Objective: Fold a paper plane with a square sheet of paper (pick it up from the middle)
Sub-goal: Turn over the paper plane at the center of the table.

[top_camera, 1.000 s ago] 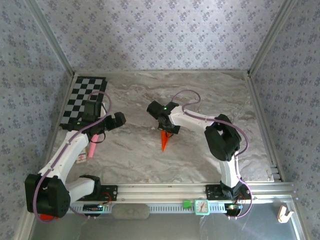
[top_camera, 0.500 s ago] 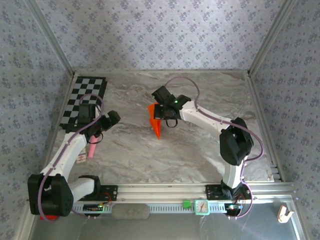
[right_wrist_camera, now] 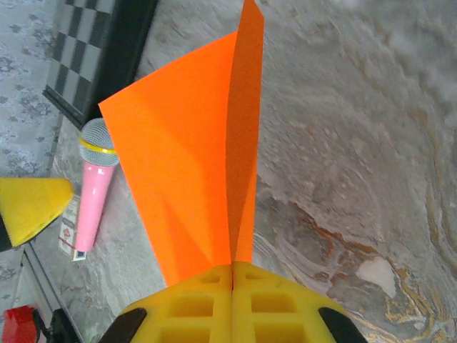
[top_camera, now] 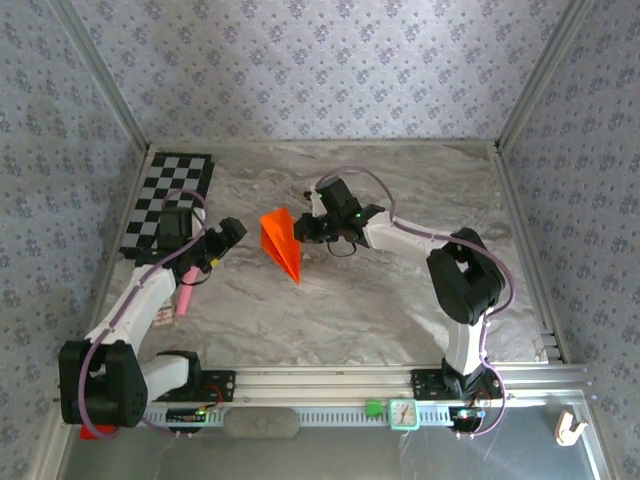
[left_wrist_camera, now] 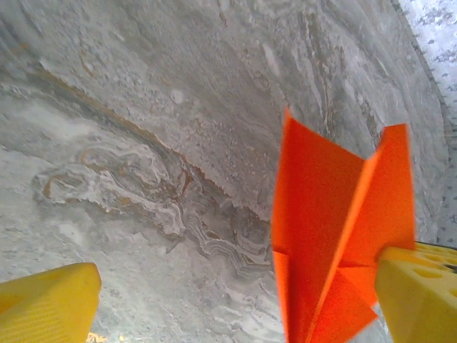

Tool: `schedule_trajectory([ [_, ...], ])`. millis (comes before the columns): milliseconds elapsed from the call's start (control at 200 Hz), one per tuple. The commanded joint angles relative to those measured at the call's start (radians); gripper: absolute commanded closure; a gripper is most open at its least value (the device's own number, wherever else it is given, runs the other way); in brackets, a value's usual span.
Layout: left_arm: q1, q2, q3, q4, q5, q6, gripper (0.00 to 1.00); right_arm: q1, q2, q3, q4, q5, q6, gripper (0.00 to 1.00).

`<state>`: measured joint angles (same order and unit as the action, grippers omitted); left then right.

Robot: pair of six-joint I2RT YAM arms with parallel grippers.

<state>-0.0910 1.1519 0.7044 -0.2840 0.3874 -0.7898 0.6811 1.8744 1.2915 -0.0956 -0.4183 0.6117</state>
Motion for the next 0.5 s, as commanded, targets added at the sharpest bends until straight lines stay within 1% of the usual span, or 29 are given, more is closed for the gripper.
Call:
schedule_trajectory([
  [0,-0.03,0.035,-0.03,0.068,0.063,-0.047,0.03,-0.02,0.021,-0.059,0.117,-0.093,0.046,1.0],
  [80,-0.075,0.064,-0.039,0.091,0.058,-0.06,0.04,-0.034,0.026,-0.09,0.152,-0.105,0.061,1.0],
  [100,-0.085,0.073,-0.041,0.095,0.058,-0.063,0.04,-0.039,0.027,-0.129,0.16,-0.109,0.064,1.0],
  [205,-0.14,0.114,-0.044,0.11,0.043,-0.081,0.05,-0.056,0.025,-0.188,0.195,-0.11,0.077,1.0],
  [495,-0.282,0.227,-0.031,0.2,0.02,-0.15,0.09,-0.085,-0.001,-0.288,0.212,-0.092,0.095,0.99],
])
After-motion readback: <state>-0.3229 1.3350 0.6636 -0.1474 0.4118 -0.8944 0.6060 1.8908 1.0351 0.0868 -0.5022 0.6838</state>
